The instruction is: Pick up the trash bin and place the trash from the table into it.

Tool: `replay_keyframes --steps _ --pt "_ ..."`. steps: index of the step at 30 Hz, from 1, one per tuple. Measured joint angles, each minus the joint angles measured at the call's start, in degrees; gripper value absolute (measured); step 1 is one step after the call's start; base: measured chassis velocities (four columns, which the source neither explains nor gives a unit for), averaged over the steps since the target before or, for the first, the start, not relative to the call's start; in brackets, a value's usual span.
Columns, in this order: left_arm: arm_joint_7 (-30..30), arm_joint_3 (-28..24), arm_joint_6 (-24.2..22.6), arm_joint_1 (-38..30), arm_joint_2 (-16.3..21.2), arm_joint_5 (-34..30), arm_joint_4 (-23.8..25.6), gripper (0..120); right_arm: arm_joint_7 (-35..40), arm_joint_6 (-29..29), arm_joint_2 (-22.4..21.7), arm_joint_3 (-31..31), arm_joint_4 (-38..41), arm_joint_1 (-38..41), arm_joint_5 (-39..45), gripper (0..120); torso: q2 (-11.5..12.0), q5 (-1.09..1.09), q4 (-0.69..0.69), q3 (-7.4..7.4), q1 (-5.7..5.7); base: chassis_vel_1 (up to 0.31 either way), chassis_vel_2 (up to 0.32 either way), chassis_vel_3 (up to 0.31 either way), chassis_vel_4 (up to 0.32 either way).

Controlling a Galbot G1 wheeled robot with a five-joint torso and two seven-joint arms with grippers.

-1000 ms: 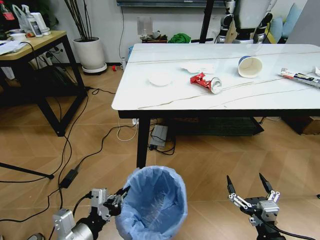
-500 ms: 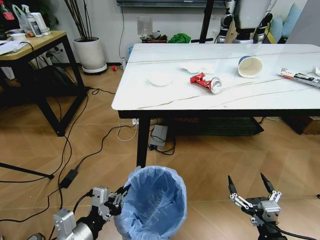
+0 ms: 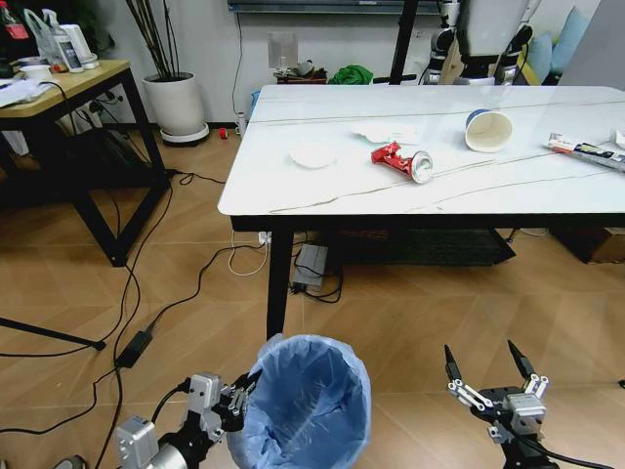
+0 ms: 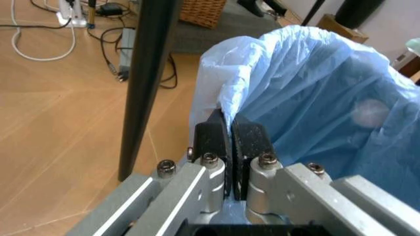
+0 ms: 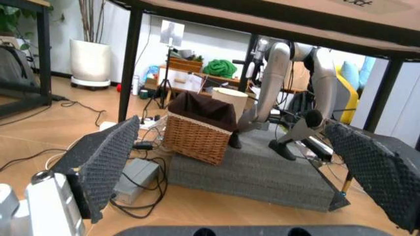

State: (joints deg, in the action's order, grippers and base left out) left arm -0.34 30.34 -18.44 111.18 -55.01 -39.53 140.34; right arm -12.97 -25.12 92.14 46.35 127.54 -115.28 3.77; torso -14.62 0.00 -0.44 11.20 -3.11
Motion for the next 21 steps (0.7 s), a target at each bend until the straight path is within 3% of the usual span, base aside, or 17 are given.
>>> replay_keyframes --steps 21 --pt "0.2 -0.3 0.5 0.2 0.4 -5.4 0.7 0 0.1 0.5 0.0 0.2 -0.8 0.8 -0.1 100 -0.8 0.00 0.00 0.50 -0.28 0.000 0.000 0.000 0.000"
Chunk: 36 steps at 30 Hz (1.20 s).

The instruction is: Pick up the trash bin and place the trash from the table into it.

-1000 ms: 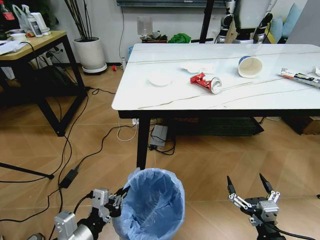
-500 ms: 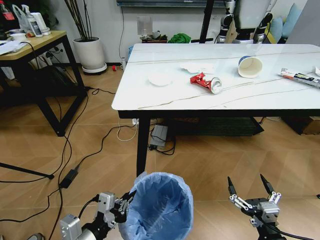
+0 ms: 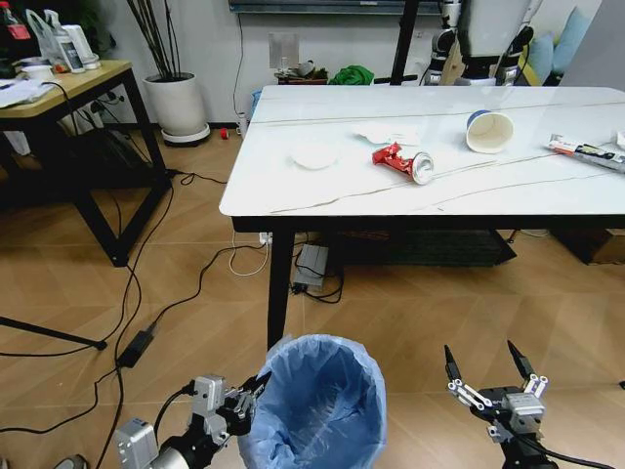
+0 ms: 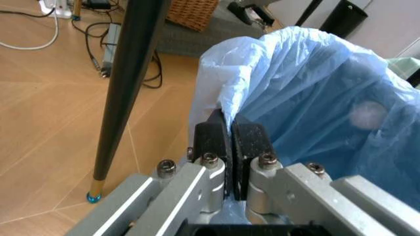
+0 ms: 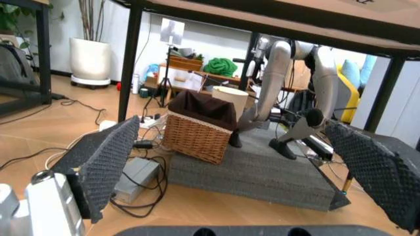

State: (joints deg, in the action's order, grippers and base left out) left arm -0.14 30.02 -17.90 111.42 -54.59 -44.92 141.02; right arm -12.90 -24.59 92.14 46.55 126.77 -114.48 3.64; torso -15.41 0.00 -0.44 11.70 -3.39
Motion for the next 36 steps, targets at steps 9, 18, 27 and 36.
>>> replay_keyframes --steps 9,18,27,36 --pt "0.9 0.0 0.6 -0.2 0.1 -0.1 -0.4 0 0.0 0.2 0.0 0.0 -0.1 0.0 0.0 100 -1.5 0.00 0.00 1.08 -0.45 0.000 0.000 0.000 0.000" --pt "1.7 -0.1 1.1 -0.1 0.2 0.2 -0.6 0 0.0 0.2 0.0 -0.1 0.2 -0.1 -0.1 100 -3.0 0.00 0.00 2.10 -0.91 0.000 0.000 0.000 0.000" --pt "1.9 -0.1 1.2 0.1 0.3 0.2 -0.6 0 0.0 0.1 0.0 -0.1 0.4 -0.4 -0.1 100 -4.9 0.00 0.00 3.21 -1.62 0.000 0.000 0.000 0.000" --pt "2.2 0.3 1.4 0.4 0.3 0.2 -0.3 0 0.0 -0.1 0.0 -0.2 0.6 -0.5 0.0 100 -7.0 0.00 0.00 4.69 -2.28 0.000 0.000 0.000 0.000"
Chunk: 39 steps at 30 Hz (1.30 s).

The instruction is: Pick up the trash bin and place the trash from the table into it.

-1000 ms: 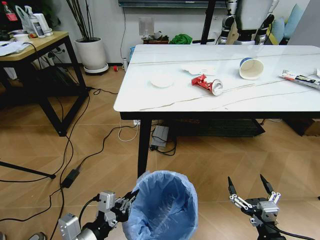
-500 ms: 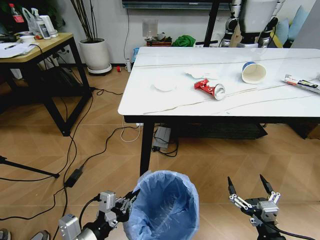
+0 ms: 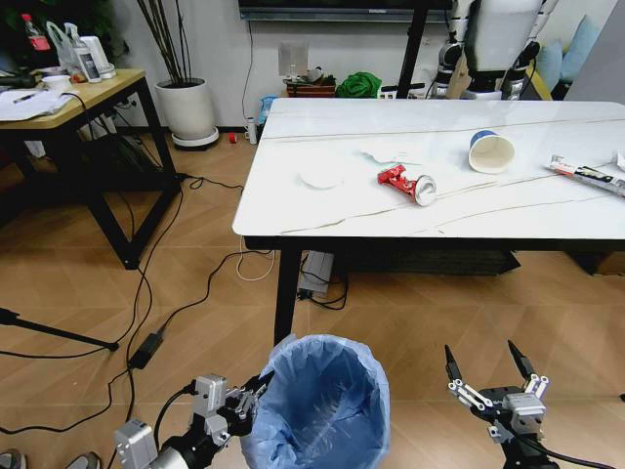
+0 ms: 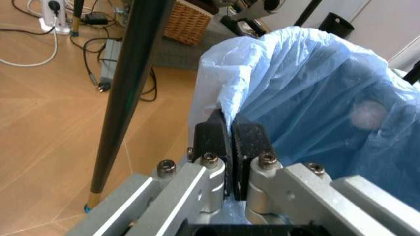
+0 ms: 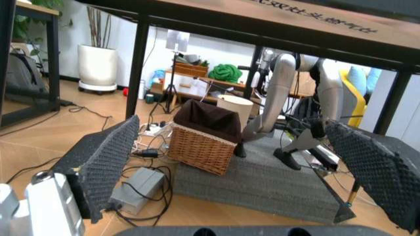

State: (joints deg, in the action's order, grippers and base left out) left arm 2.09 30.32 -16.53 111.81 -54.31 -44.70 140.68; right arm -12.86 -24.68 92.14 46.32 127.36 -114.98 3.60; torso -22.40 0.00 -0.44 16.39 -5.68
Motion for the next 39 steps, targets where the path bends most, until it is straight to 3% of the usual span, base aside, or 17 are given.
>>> replay_keyframes --steps 39 --pt "0.6 0.2 0.4 0.2 -0.1 -0.5 -0.3 0 0.0 -0.1 0.0 0.4 -0.2 0.2 0.2 100 -9.1 0.00 0.00 5.71 -3.33 0.000 0.000 0.000 0.000"
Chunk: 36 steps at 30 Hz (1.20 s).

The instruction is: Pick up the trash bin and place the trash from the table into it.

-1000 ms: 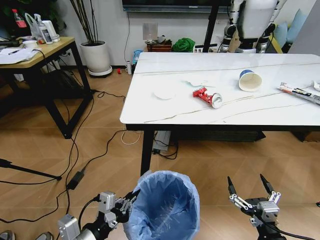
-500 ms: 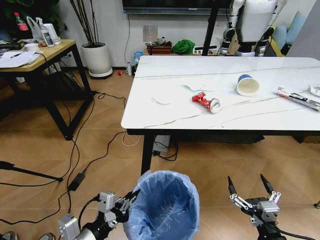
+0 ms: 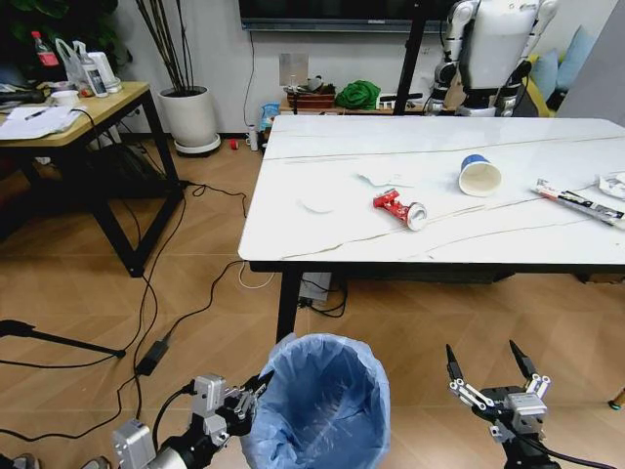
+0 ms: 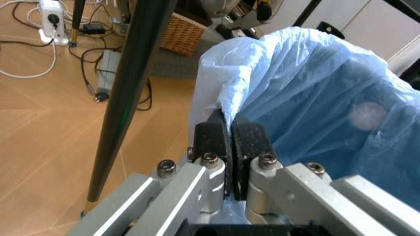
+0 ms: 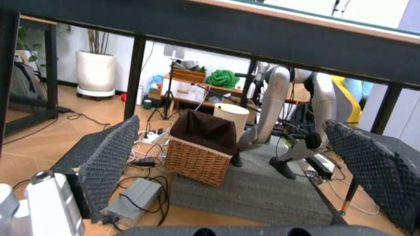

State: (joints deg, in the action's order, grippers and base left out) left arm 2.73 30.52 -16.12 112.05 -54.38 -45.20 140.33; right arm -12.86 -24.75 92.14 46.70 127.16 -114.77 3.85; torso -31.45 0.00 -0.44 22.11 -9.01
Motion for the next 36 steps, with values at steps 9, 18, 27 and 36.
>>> replay_keyframes --steps 9,18,27,36 --pt "0.3 0.1 0.2 0.2 -0.2 0.2 0.1 0 0.0 -0.1 0.0 0.0 0.0 0.0 0.1 100 -2.5 0.00 0.00 1.49 -1.02 0.000 0.000 0.000 0.000" --pt "0.6 0.1 0.3 0.2 -0.3 0.4 0.0 0 0.0 -0.2 0.0 0.0 -0.1 0.0 0.1 100 -4.8 0.00 0.00 2.87 -1.97 0.000 0.000 0.000 0.000" --pt "0.8 0.2 0.5 0.0 -0.3 0.4 -0.3 0 0.0 -0.2 0.0 -0.1 -0.3 0.1 0.1 100 -7.0 0.00 0.00 4.20 -2.82 0.000 0.000 0.000 0.000" --pt "1.0 0.2 0.6 -0.1 -0.2 0.4 -0.5 0 0.0 0.0 0.0 -0.1 -0.3 0.2 0.1 100 -9.2 0.00 0.00 5.49 -3.75 0.000 0.000 0.000 0.000"
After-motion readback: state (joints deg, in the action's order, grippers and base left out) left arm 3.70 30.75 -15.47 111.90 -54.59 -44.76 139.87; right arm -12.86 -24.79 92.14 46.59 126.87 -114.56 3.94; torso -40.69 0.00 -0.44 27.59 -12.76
